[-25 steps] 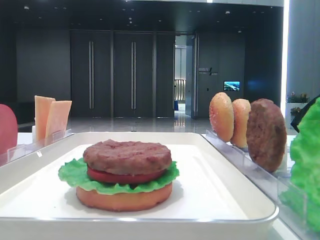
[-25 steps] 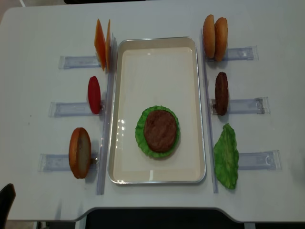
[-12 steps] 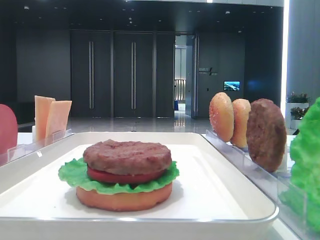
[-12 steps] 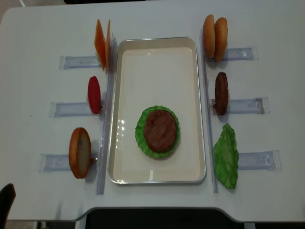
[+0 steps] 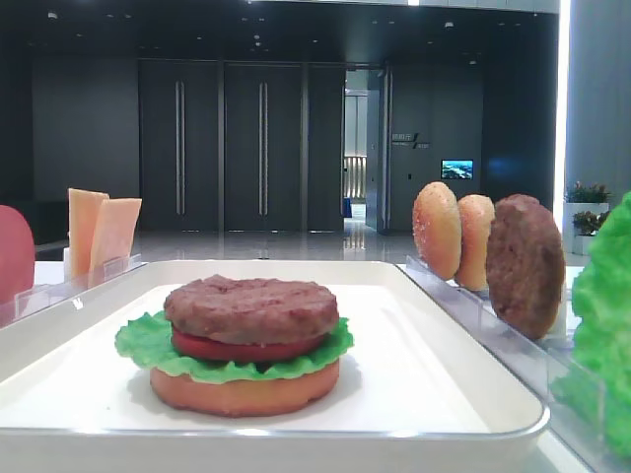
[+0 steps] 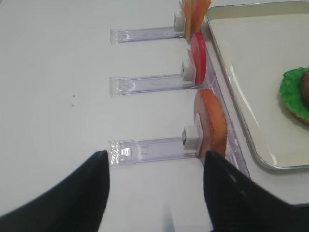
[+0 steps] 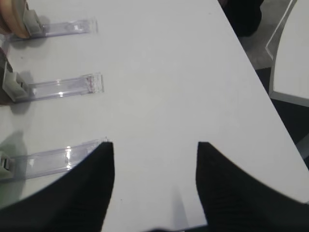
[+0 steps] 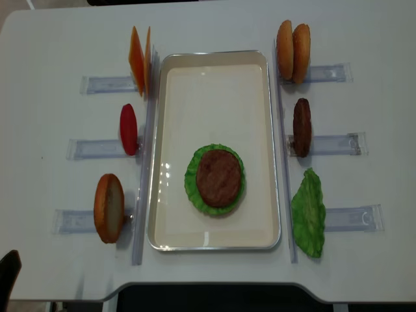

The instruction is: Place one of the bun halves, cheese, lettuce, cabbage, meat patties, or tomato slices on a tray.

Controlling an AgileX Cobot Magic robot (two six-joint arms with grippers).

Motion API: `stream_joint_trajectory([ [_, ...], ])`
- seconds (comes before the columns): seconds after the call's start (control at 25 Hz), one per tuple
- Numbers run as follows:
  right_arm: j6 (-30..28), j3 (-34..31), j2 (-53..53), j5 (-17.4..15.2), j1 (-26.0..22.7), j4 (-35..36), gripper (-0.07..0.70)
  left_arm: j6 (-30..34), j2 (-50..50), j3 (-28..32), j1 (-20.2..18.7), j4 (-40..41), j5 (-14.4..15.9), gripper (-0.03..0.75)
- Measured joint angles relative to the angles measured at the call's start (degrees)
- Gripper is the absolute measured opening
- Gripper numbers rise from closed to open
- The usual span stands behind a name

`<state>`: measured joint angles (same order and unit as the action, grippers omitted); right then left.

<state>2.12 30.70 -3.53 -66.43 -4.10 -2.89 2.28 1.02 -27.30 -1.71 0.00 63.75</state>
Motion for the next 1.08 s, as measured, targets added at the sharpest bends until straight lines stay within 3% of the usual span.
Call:
stream_joint_trajectory([
  [0.24,-0.66,-0.89,3.87,0.01,0.0,0.76,0.367,0.0,0.0,0.0,0.0,0.0,0.0,0.471],
  [0.44,-6.3,-1.54,4.0,0.74,0.0,6.87,0.367,0.0,0.0,0.0,0.0,0.0,0.0,0.471],
  [1.08,-6.51,-1.66,4.0,1.09,0.0,7.13,0.365,0.0,0.0,0.0,0.0,0.0,0.0,0.471],
])
